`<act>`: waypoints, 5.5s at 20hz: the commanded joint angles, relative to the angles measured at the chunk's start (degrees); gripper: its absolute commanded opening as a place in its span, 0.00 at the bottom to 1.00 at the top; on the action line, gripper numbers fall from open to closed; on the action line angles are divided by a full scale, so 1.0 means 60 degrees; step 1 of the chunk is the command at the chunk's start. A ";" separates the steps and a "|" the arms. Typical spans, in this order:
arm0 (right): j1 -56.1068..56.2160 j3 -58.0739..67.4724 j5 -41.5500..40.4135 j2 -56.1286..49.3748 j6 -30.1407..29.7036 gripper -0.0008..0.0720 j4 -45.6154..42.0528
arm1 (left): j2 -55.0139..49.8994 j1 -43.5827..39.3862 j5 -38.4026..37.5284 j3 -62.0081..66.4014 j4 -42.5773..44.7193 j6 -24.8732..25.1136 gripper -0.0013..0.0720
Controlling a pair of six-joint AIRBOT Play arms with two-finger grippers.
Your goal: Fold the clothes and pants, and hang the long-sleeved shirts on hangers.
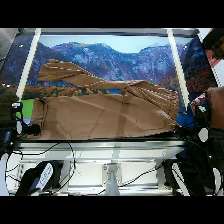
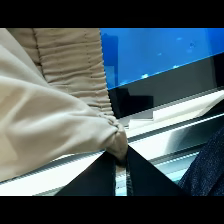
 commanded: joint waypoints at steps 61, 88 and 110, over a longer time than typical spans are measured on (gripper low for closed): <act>-0.0007 0.2302 -0.0466 -0.0051 0.0372 0.92 -0.0211 | -0.0466 0.1355 0.2237 0.1832 0.1650 -0.3042 0.62; -0.4645 0.7912 0.0437 -1.0699 -0.5319 0.86 0.7391 | -0.3872 0.0885 0.1319 0.5581 -0.7096 0.1719 0.62; -0.4364 0.7242 0.3326 -1.1701 -0.7071 0.05 0.6328 | -0.4248 0.0233 0.1322 0.5541 -0.7260 0.1719 0.86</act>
